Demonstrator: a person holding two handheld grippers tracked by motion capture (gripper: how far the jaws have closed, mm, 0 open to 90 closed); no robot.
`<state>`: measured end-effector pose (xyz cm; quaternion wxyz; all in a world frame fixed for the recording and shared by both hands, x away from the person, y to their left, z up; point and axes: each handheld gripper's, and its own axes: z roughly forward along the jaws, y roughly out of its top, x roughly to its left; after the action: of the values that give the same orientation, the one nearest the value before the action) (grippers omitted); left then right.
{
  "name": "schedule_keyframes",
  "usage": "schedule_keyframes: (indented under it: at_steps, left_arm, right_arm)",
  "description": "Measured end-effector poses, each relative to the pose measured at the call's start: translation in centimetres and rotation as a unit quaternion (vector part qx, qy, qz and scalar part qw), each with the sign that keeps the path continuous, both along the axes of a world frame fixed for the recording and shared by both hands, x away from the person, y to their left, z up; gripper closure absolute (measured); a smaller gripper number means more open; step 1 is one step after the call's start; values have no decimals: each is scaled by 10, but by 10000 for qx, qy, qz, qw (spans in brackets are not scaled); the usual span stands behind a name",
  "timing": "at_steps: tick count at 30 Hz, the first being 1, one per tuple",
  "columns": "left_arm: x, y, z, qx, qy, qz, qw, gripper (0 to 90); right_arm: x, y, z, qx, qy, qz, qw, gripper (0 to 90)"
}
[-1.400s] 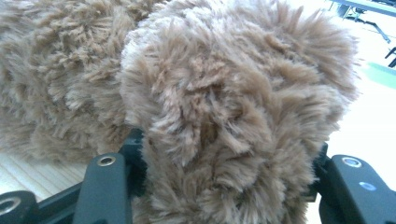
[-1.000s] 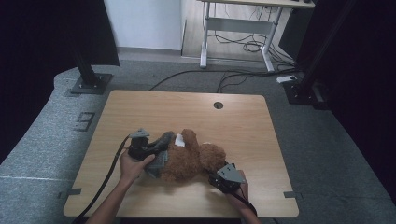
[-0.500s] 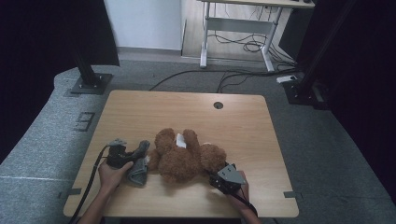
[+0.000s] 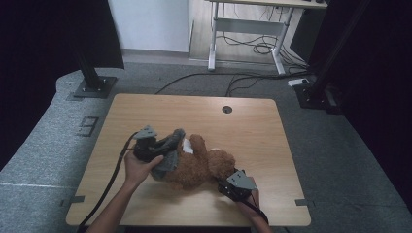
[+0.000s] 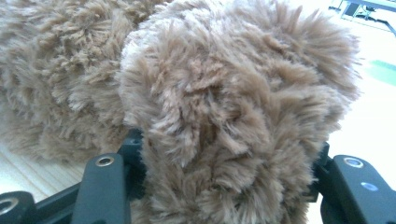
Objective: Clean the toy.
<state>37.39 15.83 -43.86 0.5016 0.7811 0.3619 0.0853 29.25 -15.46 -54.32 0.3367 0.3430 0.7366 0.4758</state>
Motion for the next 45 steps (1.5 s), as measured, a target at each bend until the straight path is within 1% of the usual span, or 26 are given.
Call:
schedule_keyframes:
  at_steps: [1,2,4,7,8,10,14,16,18,20,22,23,26,27,29,30,32,34,35,36,38,39,41,42,43,45]
  left_arm:
    - [4,-6,-2,23,66,-29,10000,753]
    - [10,-14,-8,63,192,-93,9998,752]
    - [16,-24,-16,208,282,-89,9993,752]
    - [17,-25,-22,258,373,-70,9989,759]
    - [17,-26,-25,317,411,-88,9986,762]
    - [11,-27,-31,397,336,-84,9986,767]
    - [-4,-25,-37,350,77,-68,9993,771]
    - [-12,-23,-42,295,-6,-91,9995,772]
    - [-22,-22,-47,261,-138,-82,9995,774]
    - [-29,-20,-49,291,-265,-60,9992,775]
    - [-30,-20,-49,286,-286,-53,9992,776]
    - [-34,-19,-49,282,-314,-61,9991,776]
    - [-34,-19,-49,272,-294,-67,9992,776]
    - [-33,-19,-49,257,-276,-74,9993,776]
    - [-33,-18,-49,245,-250,-90,9993,776]
    - [-33,-18,-48,227,-227,-105,9994,776]
    - [-33,-17,-48,189,-188,-133,9996,776]
    - [-34,-15,-48,129,-150,-167,9997,776]
    - [-34,-15,-48,102,-129,-192,9997,776]
    - [-35,-14,-48,85,-117,-202,9997,776]
    - [-36,-13,-48,86,-123,-206,9997,775]
    - [-38,-9,-46,-61,-75,-259,9996,772]
    - [-39,-5,-41,-186,-87,-284,9994,763]
    - [-40,-2,-35,-296,-100,-277,9991,756]
    - [-41,1,-31,-350,-102,-279,9989,750]
    - [-41,3,-24,-344,-160,-254,9990,748]
  right_arm:
    - [0,-1,0,-4,3,24,10000,392]
    - [0,-1,0,5,2,34,10000,390]
    - [1,-2,0,32,4,57,10000,383]
    - [2,-3,0,81,25,86,9999,372]
    - [2,-4,0,93,35,92,9999,367]
    - [3,-4,1,154,86,105,9998,340]
    - [5,-7,6,359,328,103,9988,195]
    - [6,-13,11,509,556,179,9970,120]
    - [5,-20,16,738,683,359,9943,81]
    - [2,-28,21,946,718,489,9917,83]
    - [0,-35,28,1061,669,521,9907,82]
    - [0,-39,34,1201,659,525,9892,83]
    - [4,-43,46,1251,677,515,9885,77]
    - [8,-42,53,1242,717,552,9881,70]
    - [19,-39,58,1175,860,601,9875,60]
    - [26,-36,58,1139,995,665,9863,58]
    - [41,-30,51,1073,1390,790,9813,32]
    - [47,-25,44,1018,1614,908,9774,28]
    - [49,-20,38,894,1736,978,9759,36]
    - [48,-16,34,779,1745,954,9769,57]
    - [44,-11,33,711,1663,886,9795,159]
    - [41,-10,33,644,1611,837,9813,226]
    - [37,-8,32,503,1430,751,9856,296]
    - [35,-7,32,470,1360,684,9872,324]
    - [34,-5,31,466,1290,541,9891,355]
    - [36,-1,31,458,1130,284,9921,396]
